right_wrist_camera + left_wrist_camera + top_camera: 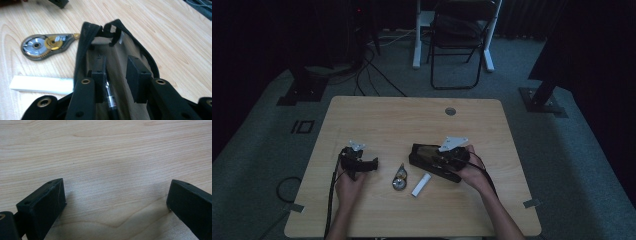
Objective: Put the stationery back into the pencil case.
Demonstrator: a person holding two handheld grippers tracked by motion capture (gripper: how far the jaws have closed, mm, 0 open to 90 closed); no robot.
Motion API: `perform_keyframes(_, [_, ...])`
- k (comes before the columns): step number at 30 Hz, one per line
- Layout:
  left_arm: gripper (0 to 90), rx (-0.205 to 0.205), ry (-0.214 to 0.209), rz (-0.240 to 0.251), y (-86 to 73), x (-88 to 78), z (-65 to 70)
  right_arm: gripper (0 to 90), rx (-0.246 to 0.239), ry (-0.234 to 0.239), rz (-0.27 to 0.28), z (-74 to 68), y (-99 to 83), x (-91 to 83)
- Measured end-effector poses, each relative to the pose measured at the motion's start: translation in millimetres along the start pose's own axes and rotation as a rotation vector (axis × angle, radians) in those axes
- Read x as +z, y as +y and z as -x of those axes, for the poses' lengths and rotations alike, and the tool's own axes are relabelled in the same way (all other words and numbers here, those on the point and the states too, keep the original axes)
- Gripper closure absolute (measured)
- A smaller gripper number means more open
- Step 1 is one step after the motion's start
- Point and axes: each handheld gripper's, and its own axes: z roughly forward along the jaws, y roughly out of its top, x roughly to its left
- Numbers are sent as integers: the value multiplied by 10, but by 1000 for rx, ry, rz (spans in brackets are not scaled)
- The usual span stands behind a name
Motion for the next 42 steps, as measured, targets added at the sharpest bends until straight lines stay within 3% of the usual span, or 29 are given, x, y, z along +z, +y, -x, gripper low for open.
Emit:
perform_keyframes(19, [23,0,0,0,0,0,0,722,-35,24,68,-269,60,-40])
perform_keyframes(42, [23,0,0,0,0,0,0,769,-86,71,59,-601,46,166])
